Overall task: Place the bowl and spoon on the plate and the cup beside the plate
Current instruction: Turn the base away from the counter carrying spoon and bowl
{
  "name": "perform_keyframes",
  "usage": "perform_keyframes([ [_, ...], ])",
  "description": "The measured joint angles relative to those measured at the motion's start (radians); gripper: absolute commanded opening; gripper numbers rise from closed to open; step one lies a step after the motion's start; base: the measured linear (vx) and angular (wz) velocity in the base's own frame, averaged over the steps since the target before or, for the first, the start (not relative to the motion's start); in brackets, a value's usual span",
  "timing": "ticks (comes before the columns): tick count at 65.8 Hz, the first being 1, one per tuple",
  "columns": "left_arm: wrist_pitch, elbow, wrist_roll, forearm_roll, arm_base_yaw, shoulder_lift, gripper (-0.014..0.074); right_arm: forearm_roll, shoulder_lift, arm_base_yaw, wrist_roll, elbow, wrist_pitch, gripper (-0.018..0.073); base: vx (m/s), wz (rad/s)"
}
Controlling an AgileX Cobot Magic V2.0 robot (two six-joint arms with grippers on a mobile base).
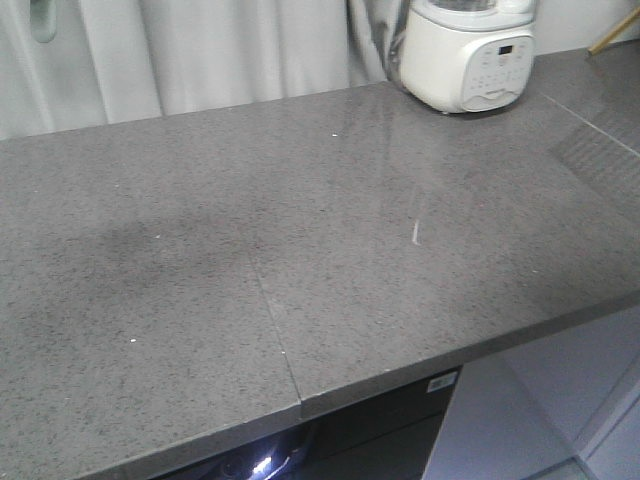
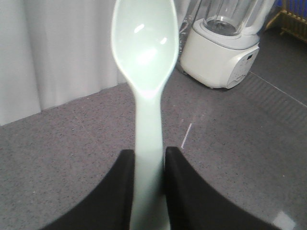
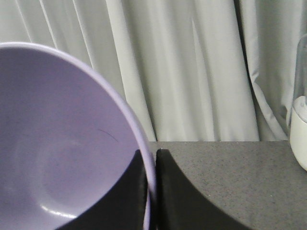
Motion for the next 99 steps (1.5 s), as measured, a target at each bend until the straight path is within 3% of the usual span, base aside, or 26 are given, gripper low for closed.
perform_keyframes([
  [99,0.000,0.000,0.000,0.000,0.000,0.000,-0.0006,0.001,0.000,0.000,0.000,0.000,0.000,-0.0005,-0.03,-0.30],
])
